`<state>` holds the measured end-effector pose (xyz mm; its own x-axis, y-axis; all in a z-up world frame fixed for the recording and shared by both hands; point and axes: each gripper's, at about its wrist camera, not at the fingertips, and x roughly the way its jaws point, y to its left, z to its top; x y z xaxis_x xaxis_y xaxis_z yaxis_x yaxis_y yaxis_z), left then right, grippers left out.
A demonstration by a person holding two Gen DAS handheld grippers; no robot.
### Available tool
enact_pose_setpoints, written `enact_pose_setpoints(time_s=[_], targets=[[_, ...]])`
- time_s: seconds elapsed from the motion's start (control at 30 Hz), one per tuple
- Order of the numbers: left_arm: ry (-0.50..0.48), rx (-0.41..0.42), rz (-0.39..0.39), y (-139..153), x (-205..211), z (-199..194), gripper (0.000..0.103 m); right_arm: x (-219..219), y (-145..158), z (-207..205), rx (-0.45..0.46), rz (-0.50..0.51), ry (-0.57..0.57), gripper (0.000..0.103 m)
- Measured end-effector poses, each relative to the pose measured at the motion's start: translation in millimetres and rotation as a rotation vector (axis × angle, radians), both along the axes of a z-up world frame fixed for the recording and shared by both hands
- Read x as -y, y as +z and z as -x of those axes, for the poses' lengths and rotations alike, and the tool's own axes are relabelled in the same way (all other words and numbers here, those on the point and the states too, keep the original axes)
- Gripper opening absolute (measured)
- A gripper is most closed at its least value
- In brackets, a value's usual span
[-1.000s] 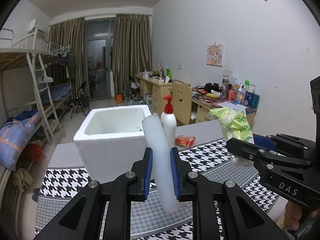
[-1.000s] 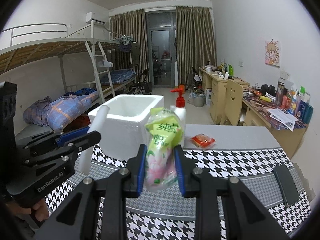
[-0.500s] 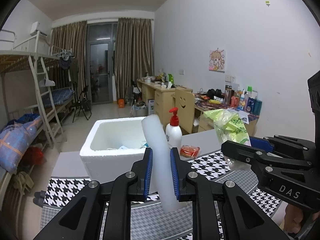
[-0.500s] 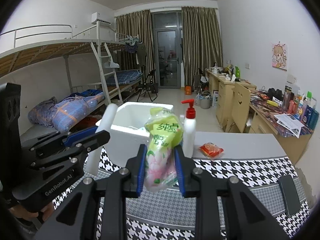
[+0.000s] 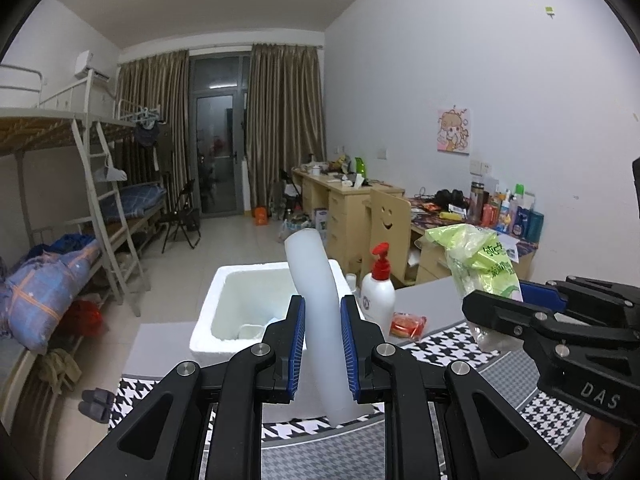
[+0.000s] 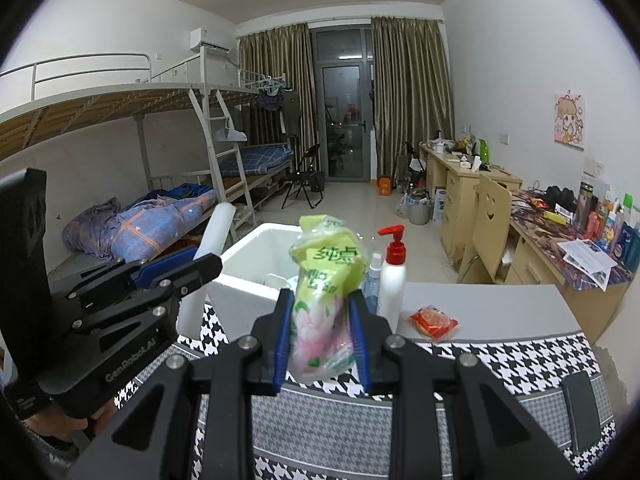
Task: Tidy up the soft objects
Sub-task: 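Carry the foam tube with the left gripper while the right carries the tissue pack to the box, then lower the left gripper into the foam box and release the white tube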
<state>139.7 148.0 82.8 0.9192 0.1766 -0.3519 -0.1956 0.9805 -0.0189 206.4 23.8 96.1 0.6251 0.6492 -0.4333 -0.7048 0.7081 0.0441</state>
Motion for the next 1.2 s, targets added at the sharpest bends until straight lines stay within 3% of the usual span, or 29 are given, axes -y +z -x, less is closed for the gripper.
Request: enact_pose_setpoints(time_s=[0.53, 1.2], targets=[[0.024, -0.012, 0.006, 8.5, -20.7, -33.0, 0.02, -23.3, 12.6, -19.4, 0.007, 0.014, 0.019, 0.032], [0.1, -0.103, 0.01, -13.4, -63.1, -87.5, 0.02, -58.2, 5.6, -46.9, -0.02, 0.062, 0.006, 0.032]])
